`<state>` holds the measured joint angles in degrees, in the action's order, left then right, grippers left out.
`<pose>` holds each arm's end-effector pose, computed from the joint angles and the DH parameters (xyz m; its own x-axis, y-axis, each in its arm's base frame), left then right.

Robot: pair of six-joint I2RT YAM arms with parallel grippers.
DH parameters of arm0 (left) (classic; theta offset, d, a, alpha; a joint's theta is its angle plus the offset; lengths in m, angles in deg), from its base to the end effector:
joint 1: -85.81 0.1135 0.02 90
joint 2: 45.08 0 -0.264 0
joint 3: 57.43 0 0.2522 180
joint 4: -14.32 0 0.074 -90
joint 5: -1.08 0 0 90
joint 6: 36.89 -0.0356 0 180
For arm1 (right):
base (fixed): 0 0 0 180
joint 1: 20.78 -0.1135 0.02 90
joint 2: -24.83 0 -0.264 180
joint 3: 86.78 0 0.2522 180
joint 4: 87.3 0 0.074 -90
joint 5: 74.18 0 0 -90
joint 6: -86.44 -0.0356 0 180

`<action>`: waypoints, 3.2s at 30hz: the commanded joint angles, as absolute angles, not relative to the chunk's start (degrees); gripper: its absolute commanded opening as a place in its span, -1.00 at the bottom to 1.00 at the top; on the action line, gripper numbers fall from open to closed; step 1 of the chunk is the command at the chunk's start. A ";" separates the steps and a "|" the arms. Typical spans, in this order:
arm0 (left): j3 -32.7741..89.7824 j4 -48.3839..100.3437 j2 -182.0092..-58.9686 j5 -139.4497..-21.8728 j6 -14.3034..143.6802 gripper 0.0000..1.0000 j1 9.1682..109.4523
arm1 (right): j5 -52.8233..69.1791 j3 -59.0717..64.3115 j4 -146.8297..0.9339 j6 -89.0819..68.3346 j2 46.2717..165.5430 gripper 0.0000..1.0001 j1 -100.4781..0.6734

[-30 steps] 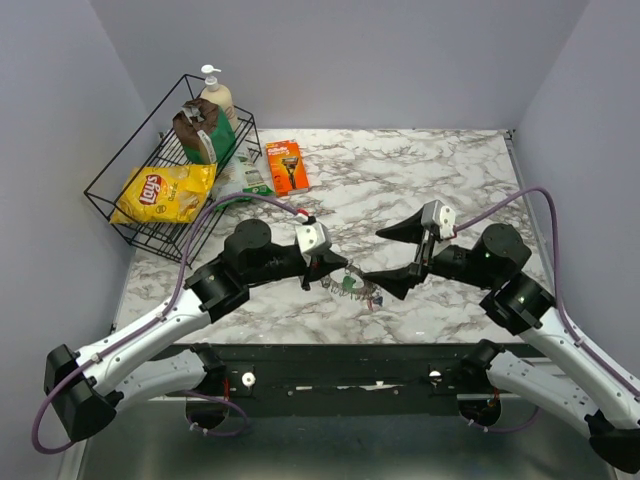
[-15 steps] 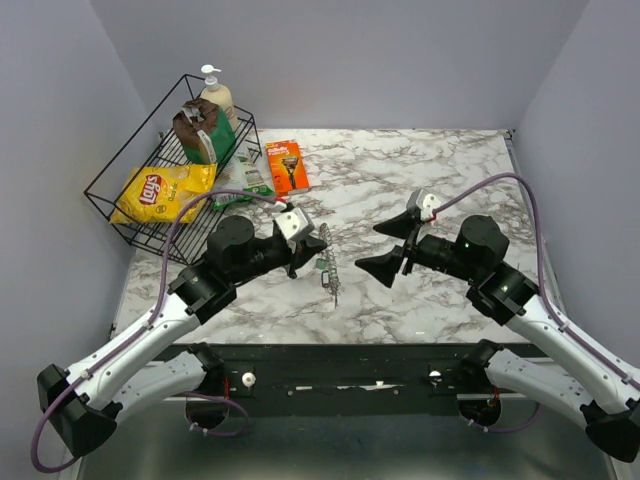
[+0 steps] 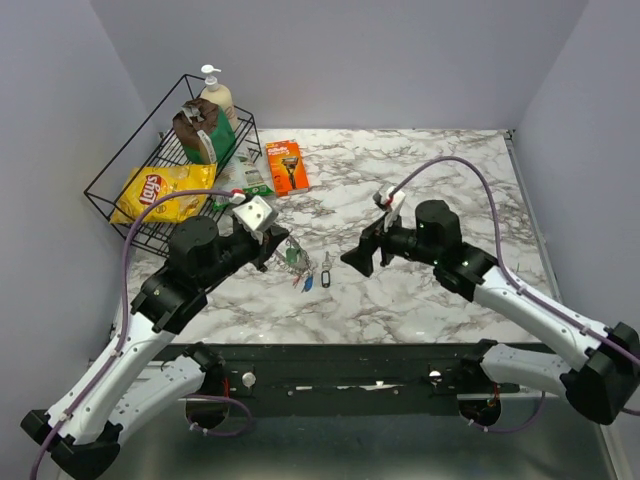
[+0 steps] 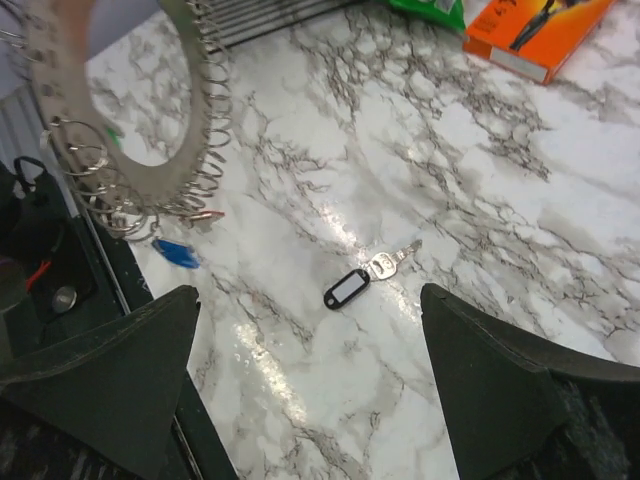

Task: Put the keys on the keyring

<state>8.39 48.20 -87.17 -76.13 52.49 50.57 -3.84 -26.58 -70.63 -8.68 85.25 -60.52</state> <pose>0.1277 -0.0999 0.3728 -0.1359 0.1089 -0.9847 0.7422 0.6696 -0.0284 0.1806 0.1657 0.3109 -0.2983 -0.1387 -0.9443 -0.8263 0.5328 0.1827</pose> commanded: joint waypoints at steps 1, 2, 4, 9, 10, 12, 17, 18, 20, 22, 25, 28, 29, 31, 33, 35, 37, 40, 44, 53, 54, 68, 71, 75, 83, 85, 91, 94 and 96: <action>9.07 50.23 -85.16 -81.35 52.93 -1.00 52.05 | -1.23 -22.04 -67.57 -9.89 93.61 0.99 -60.33; 8.72 50.32 -84.73 -82.67 53.54 -1.00 52.49 | -1.32 -20.47 -66.78 -9.97 95.21 0.99 -60.33; 7.49 49.97 -84.20 -83.12 55.04 -1.00 53.98 | -1.76 -19.41 -65.99 -10.67 99.85 0.99 -60.41; 5.91 48.56 -83.67 -79.44 56.53 -1.00 57.59 | 0.34 -15.37 -64.50 -15.07 108.22 0.99 -61.38; 5.73 48.48 -83.75 -78.82 56.80 -1.00 58.29 | 1.05 -14.49 -63.79 -15.42 109.71 0.99 -61.73; 5.29 47.60 -84.28 -75.41 57.15 -1.00 60.40 | 5.08 -12.55 -61.60 -16.47 114.02 0.98 -63.40; 5.03 44.79 -85.42 -66.09 56.63 -1.00 64.53 | 12.55 -6.66 -57.11 -17.79 121.41 0.82 -66.56; 5.20 44.70 -85.42 -65.03 56.45 -1.00 65.41 | 13.18 -6.13 -56.85 -18.06 123.25 0.70 -66.83; 5.55 44.35 -85.43 -61.95 55.13 -1.00 66.12 | 14.05 -5.26 -56.23 -18.58 124.49 0.57 -67.18; 5.64 44.08 -85.34 -59.93 54.08 -1.00 66.82 | 14.59 -4.73 -56.14 -18.94 125.72 0.45 -67.44; 4.50 41.98 -84.90 -55.88 53.46 -1.00 67.44 | 15.55 -3.50 -55.44 -19.03 127.91 0.39 -68.32; 3.45 39.60 -84.37 -51.58 53.72 -1.00 67.79 | 17.48 -1.65 -54.47 -19.38 130.37 0.37 -69.46; 3.27 38.21 -83.93 -49.48 53.72 -1.00 67.97 | 17.92 -1.04 -54.12 -19.38 132.30 0.37 -69.99; 2.48 36.79 -83.32 -47.10 53.90 -1.00 67.97 | 18.45 0.28 -53.33 -19.64 133.98 0.31 -70.43; 1.78 35.29 -82.44 -44.91 54.25 -1.00 68.06 | 18.37 0.90 -53.33 -19.99 136.00 0.25 -70.78; 1.60 34.77 -81.82 -43.84 54.08 -1.00 68.06 | 18.19 1.34 -53.33 -20.26 137.06 0.16 -70.79; 1.25 34.59 -81.47 -43.05 54.25 -1.00 68.14 | 17.84 1.60 -53.24 -20.17 137.94 0.09 -70.87; 0.63 34.50 -81.12 -42.43 54.34 -1.00 68.14 | 18.19 1.43 -53.33 -20.43 138.03 0.06 -70.87; 0.11 34.15 -80.59 -41.99 54.25 -1.00 68.14 | 18.11 1.69 -53.33 -20.43 138.73 -0.07 -70.79; -0.07 34.24 -80.50 -41.37 53.90 -1.00 68.14 | 17.84 2.31 -53.33 -20.26 140.67 -0.67 -70.79; -0.16 34.24 -80.50 -41.29 53.81 -1.00 68.14 | 17.84 2.22 -53.42 -20.17 140.32 -0.78 -70.79; -0.42 34.06 -80.15 -41.28 53.55 -1.00 68.14 | 20.30 -4.11 -52.80 -18.94 128.72 -0.99 -70.79; -0.51 34.15 -80.24 -41.11 53.55 -1.00 68.14 | 19.86 -4.55 -52.71 -18.50 127.05 -0.99 -70.79; -0.60 34.06 -80.06 -41.11 53.46 -1.00 68.14 | 19.16 -4.29 -52.71 -17.97 127.13 -0.99 -70.79; -0.33 34.32 -79.45 -41.73 53.37 -1.00 68.14 | 17.23 -0.33 -53.85 -16.83 131.43 -0.82 -70.79; -0.07 34.41 -79.27 -41.72 53.37 -1.00 68.14 | 16.17 1.25 -54.03 -16.65 132.75 -0.61 -70.87; -0.42 34.50 -79.01 -41.73 53.37 -1.00 68.14 | 12.66 4.76 -54.73 -16.22 135.74 -0.05 -70.79; -0.42 34.32 -79.27 -41.64 53.37 -1.00 68.14 | 11.87 5.99 -55.17 -16.48 137.76 0.11 -70.79; -0.51 34.41 -79.18 -41.46 53.37 -1.00 68.23 | 11.17 6.44 -55.78 -16.65 139.08 0.14 -70.79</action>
